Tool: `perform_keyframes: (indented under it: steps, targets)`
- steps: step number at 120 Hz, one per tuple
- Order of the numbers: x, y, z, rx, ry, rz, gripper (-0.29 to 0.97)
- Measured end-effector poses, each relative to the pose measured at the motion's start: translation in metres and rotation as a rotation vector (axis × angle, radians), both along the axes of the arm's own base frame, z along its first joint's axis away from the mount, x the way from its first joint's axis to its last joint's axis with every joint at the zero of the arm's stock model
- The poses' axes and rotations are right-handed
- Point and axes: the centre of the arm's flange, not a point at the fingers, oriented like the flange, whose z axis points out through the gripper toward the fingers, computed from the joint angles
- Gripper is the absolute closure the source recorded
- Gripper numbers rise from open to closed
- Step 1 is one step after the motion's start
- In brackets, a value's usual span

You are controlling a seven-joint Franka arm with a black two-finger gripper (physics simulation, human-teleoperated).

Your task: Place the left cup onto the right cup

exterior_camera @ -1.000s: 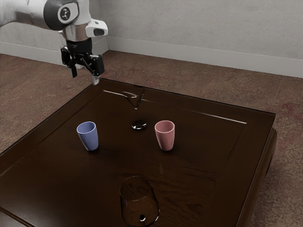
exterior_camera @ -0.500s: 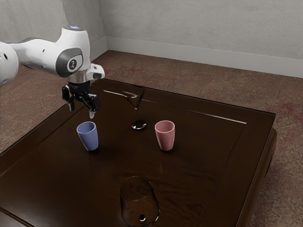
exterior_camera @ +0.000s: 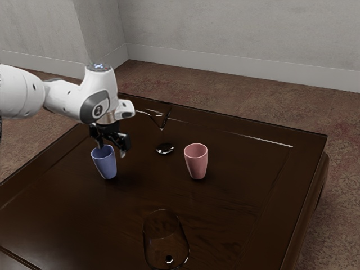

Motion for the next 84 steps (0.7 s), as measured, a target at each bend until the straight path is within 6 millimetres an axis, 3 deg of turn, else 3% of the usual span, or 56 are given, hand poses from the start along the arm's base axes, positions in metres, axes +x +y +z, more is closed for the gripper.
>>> perform_keyframes:
  steps: [23,58,70,84]
  targets:
    - [0.005,0.002,-0.019,-0.003,-0.018,0.002,0.00]
    - [0.001,0.011,-0.028,-0.010,-0.028,0.024,0.02]
    - [0.001,0.012,-0.030,-0.012,-0.033,0.027,0.11]
    - [0.002,0.010,-0.032,-0.013,-0.038,0.028,0.30]
